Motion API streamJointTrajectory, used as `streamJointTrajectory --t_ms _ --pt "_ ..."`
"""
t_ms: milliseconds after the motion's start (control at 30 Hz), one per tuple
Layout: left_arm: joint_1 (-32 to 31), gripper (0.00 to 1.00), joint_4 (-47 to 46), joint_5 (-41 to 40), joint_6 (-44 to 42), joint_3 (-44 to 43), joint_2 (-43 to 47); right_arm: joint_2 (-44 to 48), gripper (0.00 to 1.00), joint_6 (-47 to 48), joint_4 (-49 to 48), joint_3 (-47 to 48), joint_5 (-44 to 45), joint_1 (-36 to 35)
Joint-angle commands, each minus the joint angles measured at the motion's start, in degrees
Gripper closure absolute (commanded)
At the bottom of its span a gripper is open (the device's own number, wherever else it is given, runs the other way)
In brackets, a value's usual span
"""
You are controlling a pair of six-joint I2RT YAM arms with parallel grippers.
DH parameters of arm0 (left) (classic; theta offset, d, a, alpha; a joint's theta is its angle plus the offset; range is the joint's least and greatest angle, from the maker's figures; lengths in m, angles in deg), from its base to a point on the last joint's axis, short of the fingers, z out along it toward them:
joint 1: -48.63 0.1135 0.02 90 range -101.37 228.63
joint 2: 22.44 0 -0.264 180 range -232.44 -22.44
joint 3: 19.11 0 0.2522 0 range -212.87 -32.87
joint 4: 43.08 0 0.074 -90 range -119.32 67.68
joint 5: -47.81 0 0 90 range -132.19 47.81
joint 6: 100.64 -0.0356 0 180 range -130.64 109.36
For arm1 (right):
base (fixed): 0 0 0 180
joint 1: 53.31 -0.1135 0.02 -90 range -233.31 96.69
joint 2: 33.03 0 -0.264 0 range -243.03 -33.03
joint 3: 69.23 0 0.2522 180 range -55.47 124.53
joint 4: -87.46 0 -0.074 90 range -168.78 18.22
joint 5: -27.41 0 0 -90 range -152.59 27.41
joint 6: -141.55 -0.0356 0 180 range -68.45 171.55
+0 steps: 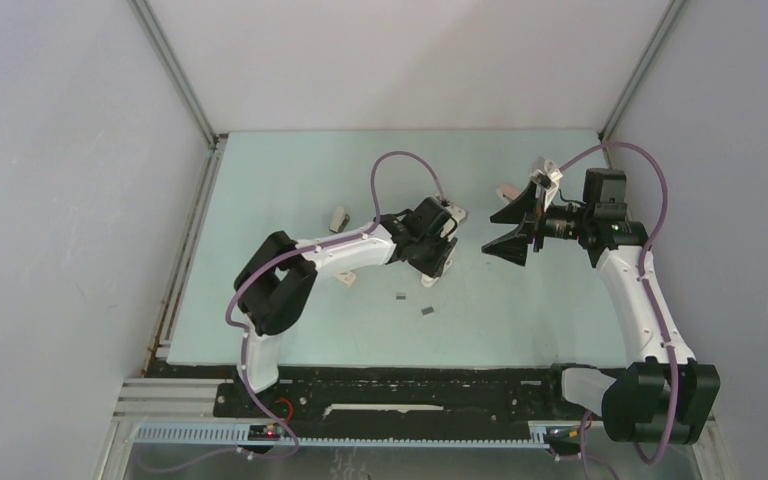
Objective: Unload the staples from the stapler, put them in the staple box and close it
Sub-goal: Place the stapler at the center of the board.
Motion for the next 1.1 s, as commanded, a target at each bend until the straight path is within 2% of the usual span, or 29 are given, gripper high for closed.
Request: streamJointTrajectory --t_ms 0,200,367,533,767,967,1067 --pt "-0.37 0.70 -1.52 -0.51 0.51 0.84 3.66 0.79 0.01 1.21 0.23 -0.05 -1.24 0.78" --pt "-0.40 0.62 -1.65 -0.81 0.87 1.68 5.01 0.73 0.01 1.34 0.32 -0.05 -1.65 1.48" --pt "-0.33 0.47 -5.12 -1.89 0.86 6.22 8.98 0.29 0.01 3.32 1.53 -0.05 -0.84 2.35" --pt "-0.29 0.42 -5.33 -1.56 0.43 7.30 10.19 2.25 0.01 2.63 2.63 1.45 2.80 3.35" --pt "-0.23 0.32 -8.40 -2.76 0.16 11.57 15.07 -0.72 0.01 13.69 20.80 11.36 14.29 -1.50" --pt "0.18 0.25 -9.71 -1.65 0.07 13.19 17.34 -5.31 0.01 16.06 28.93 17.57 22.62 -2.95" --pt "0.59 0.23 -10.49 -0.55 0.74 14.52 18.68 -6.69 0.02 15.62 31.20 19.03 27.80 -6.58"
